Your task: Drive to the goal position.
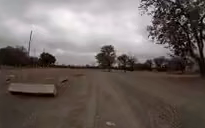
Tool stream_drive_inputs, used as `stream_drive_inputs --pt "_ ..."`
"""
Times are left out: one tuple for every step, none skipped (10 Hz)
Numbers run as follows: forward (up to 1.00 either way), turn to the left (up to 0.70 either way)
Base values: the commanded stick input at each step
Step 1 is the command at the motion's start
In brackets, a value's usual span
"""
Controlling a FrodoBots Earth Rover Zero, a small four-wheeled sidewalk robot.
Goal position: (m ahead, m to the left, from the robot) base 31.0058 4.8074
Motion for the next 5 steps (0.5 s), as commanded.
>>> stream_drive_inputs --pt "0.70 -0.01" --pt "0.70 -0.01" --pt "0.70 -0.01" --pt "0.70 -0.01" --pt "0.70 -0.01"
